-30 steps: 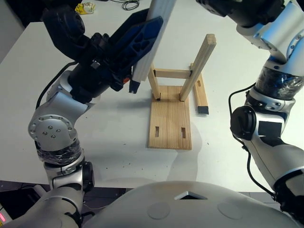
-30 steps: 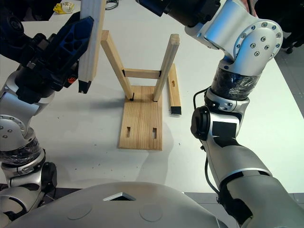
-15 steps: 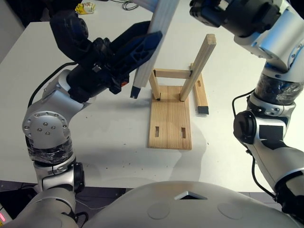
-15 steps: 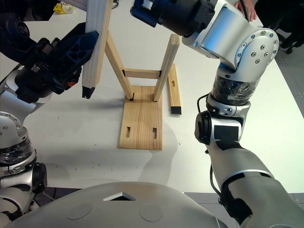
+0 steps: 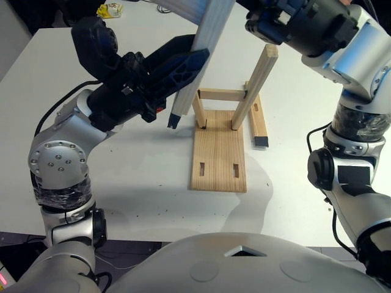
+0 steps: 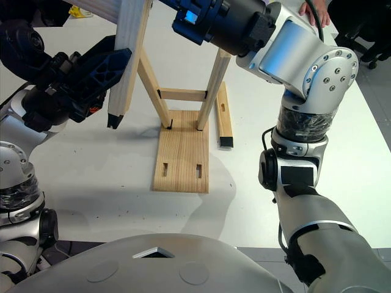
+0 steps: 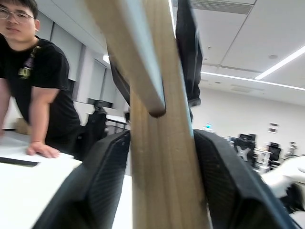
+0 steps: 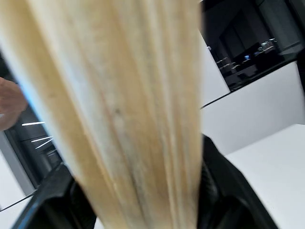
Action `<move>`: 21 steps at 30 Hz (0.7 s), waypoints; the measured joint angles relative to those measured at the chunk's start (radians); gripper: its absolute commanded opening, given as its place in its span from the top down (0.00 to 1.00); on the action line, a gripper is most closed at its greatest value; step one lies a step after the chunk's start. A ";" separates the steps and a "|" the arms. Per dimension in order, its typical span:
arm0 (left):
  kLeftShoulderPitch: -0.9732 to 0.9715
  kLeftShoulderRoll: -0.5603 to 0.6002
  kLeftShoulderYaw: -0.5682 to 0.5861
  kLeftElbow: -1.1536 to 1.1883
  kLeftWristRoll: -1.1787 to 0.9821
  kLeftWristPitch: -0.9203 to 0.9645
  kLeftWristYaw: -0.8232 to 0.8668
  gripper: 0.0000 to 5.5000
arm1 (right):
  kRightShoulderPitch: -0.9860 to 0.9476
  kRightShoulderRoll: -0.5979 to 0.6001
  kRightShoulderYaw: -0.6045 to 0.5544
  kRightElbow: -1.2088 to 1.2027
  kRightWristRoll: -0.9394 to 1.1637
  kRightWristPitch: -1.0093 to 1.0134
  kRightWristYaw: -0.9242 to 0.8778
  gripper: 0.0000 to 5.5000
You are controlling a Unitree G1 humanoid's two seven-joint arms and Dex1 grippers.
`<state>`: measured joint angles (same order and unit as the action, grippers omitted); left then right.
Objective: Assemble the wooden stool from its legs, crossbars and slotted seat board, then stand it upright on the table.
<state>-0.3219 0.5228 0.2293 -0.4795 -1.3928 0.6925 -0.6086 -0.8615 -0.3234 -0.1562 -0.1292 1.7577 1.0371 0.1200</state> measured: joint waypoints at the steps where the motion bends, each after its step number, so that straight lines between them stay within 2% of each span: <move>1: 0.001 0.005 0.010 0.006 0.000 -0.001 0.002 0.44 | 0.007 -0.006 -0.004 0.003 -0.006 -0.004 0.008 0.61; 9: 0.045 0.080 0.085 0.083 0.121 -0.013 -0.031 0.21 | 0.011 -0.064 -0.007 0.000 -0.045 -0.008 0.143 0.63; 13: 0.175 0.103 0.136 0.074 0.188 -0.038 -0.083 0.21 | 0.042 -0.133 0.015 -0.063 -0.240 -0.039 0.345 0.63; 17: 0.356 0.103 0.202 0.031 0.241 -0.057 -0.095 0.21 | 0.172 -0.216 0.080 -0.157 -0.479 -0.123 0.573 0.63; 21: 0.541 0.095 0.155 -0.057 0.345 -0.081 -0.124 0.21 | 0.276 -0.266 0.086 -0.212 -0.589 -0.171 0.688 0.63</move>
<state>0.2191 0.6177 0.3841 -0.5365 -1.0481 0.6115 -0.7331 -0.5859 -0.5890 -0.0698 -0.3409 1.1689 0.8657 0.8078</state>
